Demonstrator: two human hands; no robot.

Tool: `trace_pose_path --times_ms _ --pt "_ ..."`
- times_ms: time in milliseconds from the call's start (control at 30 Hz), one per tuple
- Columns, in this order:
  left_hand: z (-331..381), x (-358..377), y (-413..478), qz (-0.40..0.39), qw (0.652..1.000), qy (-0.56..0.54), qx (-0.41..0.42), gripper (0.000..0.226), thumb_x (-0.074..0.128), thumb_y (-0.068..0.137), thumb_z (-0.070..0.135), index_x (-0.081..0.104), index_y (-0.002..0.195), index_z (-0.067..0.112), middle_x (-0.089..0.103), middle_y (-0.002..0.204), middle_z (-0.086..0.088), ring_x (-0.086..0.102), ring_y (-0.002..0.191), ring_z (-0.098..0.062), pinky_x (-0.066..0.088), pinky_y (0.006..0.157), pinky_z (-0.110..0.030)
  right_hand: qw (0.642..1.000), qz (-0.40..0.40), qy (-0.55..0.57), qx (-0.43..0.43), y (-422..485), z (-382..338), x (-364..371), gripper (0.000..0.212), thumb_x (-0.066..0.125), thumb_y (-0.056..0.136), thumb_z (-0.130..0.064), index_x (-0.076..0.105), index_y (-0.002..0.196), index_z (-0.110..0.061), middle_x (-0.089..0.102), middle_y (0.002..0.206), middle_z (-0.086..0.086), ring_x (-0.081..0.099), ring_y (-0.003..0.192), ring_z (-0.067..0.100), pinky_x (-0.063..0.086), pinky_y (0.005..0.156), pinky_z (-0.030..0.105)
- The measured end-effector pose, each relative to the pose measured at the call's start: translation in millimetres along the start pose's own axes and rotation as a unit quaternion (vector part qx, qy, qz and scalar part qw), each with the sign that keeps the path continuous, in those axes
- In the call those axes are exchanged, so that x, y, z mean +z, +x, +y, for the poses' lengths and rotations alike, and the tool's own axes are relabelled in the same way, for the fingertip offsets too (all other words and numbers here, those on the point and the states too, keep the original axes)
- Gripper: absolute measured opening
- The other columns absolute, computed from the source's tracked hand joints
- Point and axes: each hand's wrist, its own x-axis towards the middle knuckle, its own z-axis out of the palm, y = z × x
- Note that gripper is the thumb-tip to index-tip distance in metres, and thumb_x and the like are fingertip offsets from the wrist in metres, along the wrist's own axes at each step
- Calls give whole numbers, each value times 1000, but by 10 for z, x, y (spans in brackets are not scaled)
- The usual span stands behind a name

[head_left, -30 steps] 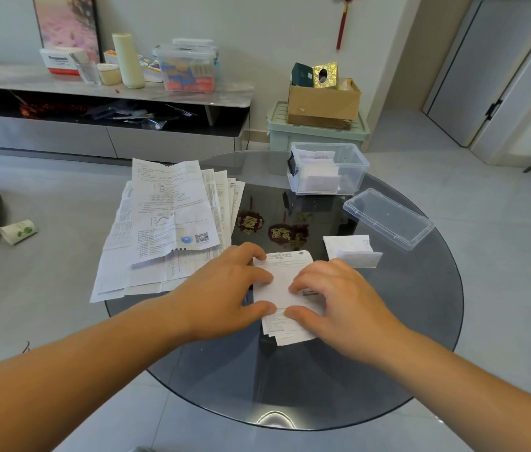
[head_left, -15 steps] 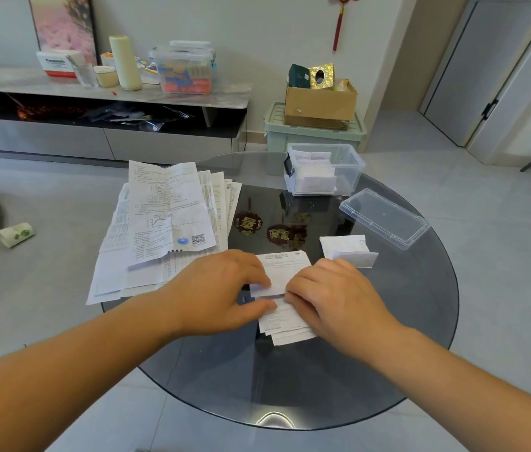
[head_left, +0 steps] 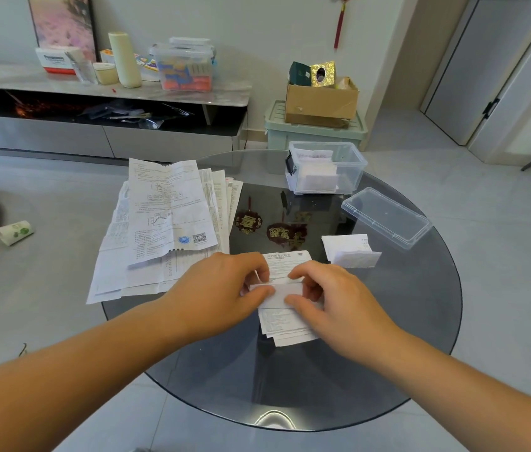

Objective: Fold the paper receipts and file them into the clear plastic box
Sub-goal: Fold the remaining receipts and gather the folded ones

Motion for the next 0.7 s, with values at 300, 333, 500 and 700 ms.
trace_pose_path --times_ms 300,333,500,700 --pt "2 84 59 -24 999 37 9 26 60 94 47 62 118 37 49 107 15 50 97 -6 50 85 -23 999 -17 -37 2 31 8 76 32 63 94 -43 67 122 -30 42 107 -13 45 104 7 36 86 15" --pt "-2 72 58 -33 999 34 6 26 61 94 48 63 117 37 49 107 15 51 97 -6 50 85 -23 999 -22 -34 7 34 5 73 32 64 93 -44 68 122 -29 42 107 -13 45 105 6 36 86 15" --pt "25 1 102 -72 996 -40 -43 22 71 89 42 65 110 38 52 103 13 57 91 -7 51 81 -20 998 -44 -1 49 67 -35 24 27 67 91 -42 67 116 -32 42 109 -14 48 105 6 40 89 18" --pt "11 -88 227 -119 984 -96 -90 23 79 84 29 68 102 39 56 88 11 56 76 -7 41 67 -16 992 -88 19 85 150 -75 -65 21 68 93 -30 64 113 -33 41 114 -13 48 98 6 36 86 18"
